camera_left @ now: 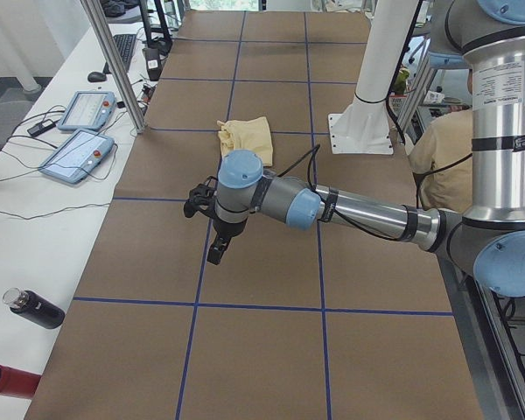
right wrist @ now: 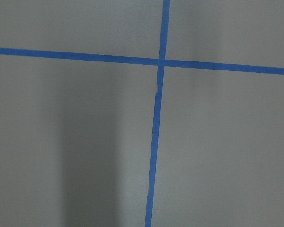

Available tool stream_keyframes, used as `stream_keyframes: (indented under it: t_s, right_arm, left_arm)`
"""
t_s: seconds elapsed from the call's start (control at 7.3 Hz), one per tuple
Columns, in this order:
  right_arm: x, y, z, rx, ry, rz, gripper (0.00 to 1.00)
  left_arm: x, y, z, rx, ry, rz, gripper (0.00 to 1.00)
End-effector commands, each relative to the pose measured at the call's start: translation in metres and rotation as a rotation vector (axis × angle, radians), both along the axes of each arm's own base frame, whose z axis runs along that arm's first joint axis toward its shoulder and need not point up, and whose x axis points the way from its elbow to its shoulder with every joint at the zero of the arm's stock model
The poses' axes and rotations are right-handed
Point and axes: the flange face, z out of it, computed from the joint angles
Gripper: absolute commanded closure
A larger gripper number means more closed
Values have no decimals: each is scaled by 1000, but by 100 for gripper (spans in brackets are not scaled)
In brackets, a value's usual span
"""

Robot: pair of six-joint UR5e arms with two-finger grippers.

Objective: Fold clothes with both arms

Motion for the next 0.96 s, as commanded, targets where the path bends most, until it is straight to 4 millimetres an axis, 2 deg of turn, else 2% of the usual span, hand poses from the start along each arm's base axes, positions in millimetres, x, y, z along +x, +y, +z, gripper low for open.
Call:
stream_keyframes:
  t_s: [0.0,0.14,0.41,0.68,0.82]
  right_arm:
    - [0,5,7,-15,0,5,0]
    - [0,5,9,-19,2,5,0]
    - [2,2,10,-15,3,10,0]
    - [9,4,32,-60,0,26,0]
    - [9,1,32,-61,0,26,0]
  left_arm:
    - [0,-2,-2,-3,4,-1,0]
    - [-1,3,3,-7,-1,-4,0]
    - [-2,28,39,-83,-9,-3,0]
    - [-11,32,43,-111,-2,-34,0]
    - [-16,32,39,-106,-3,-52,0]
